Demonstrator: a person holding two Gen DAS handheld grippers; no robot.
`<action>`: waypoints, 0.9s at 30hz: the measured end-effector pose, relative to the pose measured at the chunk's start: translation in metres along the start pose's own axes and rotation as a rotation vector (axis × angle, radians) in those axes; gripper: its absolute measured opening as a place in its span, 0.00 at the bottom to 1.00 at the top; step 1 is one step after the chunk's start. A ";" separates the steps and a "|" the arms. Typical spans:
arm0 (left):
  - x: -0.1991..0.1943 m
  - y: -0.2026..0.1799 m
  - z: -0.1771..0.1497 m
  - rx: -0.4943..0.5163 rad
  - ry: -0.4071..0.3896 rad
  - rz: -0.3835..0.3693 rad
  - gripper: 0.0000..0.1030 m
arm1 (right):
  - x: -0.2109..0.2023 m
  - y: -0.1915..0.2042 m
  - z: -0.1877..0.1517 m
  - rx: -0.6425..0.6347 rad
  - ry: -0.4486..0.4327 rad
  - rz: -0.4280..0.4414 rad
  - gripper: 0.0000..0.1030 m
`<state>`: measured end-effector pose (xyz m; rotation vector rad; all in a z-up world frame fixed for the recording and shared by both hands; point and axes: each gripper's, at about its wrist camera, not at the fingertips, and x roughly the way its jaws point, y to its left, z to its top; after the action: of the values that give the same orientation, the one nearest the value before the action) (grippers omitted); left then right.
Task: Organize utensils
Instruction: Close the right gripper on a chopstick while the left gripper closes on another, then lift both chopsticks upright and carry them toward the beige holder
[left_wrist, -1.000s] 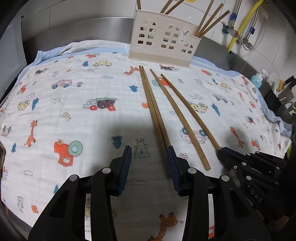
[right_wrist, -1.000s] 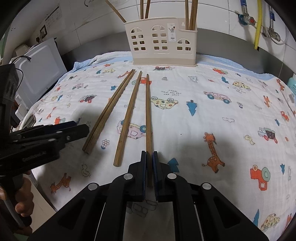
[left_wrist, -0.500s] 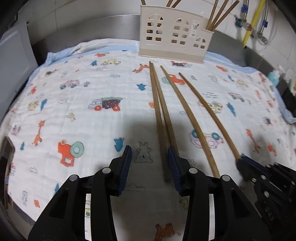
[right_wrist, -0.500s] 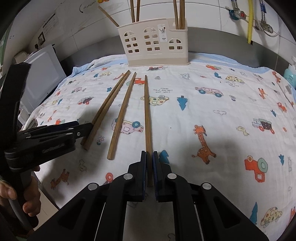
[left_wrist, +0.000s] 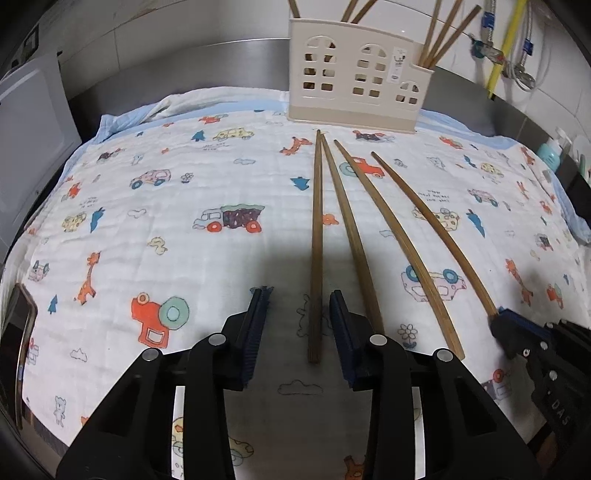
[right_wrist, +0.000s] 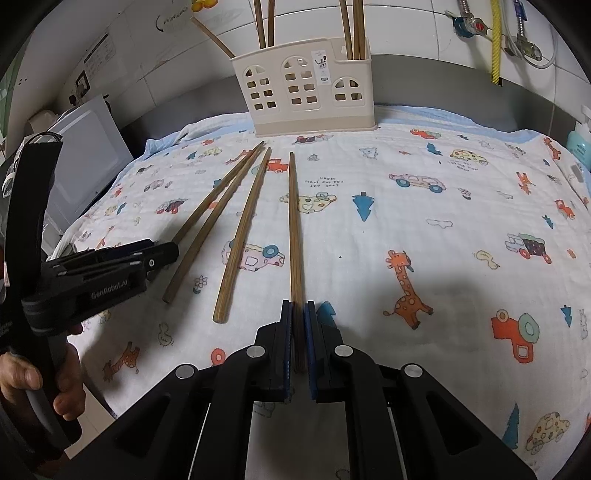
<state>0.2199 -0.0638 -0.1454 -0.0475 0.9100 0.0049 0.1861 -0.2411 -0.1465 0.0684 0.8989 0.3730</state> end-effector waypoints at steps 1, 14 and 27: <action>0.000 -0.001 0.000 0.017 -0.004 0.003 0.32 | 0.001 0.000 0.000 0.002 -0.003 0.001 0.07; -0.013 0.025 0.012 0.005 -0.025 -0.147 0.06 | -0.022 0.008 0.011 -0.031 -0.060 -0.017 0.06; -0.085 0.037 0.060 0.049 -0.289 -0.221 0.05 | -0.088 0.023 0.104 -0.125 -0.255 -0.013 0.06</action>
<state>0.2140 -0.0226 -0.0427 -0.0991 0.6115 -0.2113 0.2108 -0.2401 -0.0102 -0.0048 0.6230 0.3978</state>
